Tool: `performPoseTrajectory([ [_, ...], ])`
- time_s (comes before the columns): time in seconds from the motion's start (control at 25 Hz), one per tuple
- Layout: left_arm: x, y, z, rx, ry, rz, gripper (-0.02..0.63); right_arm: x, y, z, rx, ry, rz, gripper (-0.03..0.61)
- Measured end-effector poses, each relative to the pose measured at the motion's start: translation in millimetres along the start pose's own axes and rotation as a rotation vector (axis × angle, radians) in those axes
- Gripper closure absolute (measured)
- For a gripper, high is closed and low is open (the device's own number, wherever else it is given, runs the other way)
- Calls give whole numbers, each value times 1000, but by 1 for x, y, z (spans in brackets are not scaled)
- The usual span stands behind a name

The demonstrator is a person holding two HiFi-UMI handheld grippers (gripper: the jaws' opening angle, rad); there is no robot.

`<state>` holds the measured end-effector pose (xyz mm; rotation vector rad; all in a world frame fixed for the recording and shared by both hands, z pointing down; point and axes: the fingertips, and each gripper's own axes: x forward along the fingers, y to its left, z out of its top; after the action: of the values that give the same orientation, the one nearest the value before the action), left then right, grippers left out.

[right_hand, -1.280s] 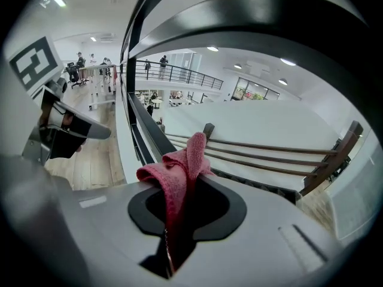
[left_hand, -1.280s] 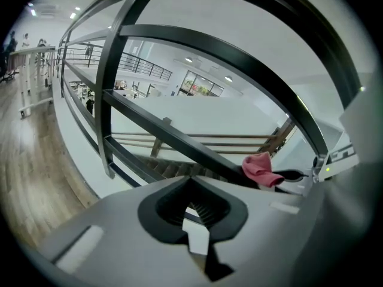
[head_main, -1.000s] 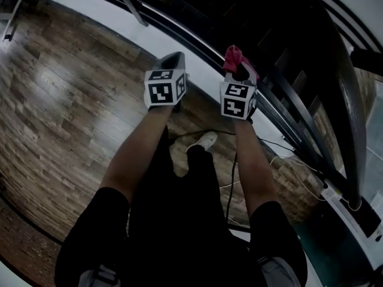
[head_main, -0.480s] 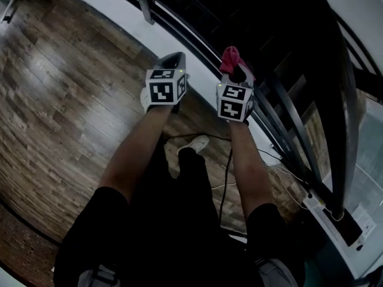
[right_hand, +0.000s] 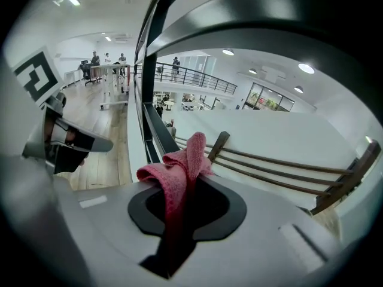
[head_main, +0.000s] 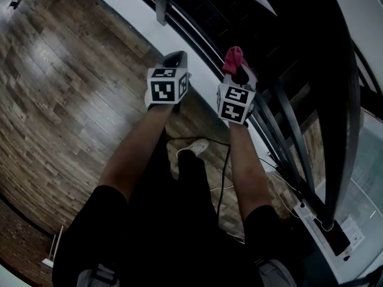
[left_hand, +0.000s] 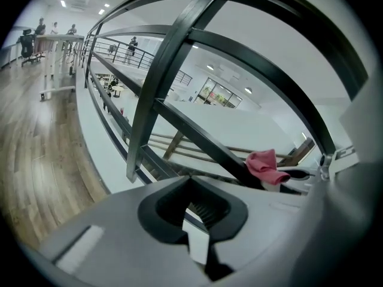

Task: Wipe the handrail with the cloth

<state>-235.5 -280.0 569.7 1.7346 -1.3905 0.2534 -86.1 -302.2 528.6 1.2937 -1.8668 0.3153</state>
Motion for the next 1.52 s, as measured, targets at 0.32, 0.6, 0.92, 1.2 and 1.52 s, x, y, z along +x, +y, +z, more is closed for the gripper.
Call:
performPoseTrajectory([
  [0.32, -3, 20, 23, -69, -33, 2, 614, 15, 19, 26, -37, -3, 24, 526],
  [0.6, -2, 37, 36, -105, -47, -8, 614, 28, 32, 41, -49, -2, 13, 526],
  [0.92, -4, 63, 47, -136, -52, 13, 614, 42, 50, 62, -79, -10, 21, 526],
  [1.2, -6, 77, 57, -146, -71, 34, 614, 50, 66, 87, -104, -33, 46, 526],
  [1.52, -2, 81, 57, -180, -64, 26, 614, 55, 73, 98, -99, -29, 60, 526],
])
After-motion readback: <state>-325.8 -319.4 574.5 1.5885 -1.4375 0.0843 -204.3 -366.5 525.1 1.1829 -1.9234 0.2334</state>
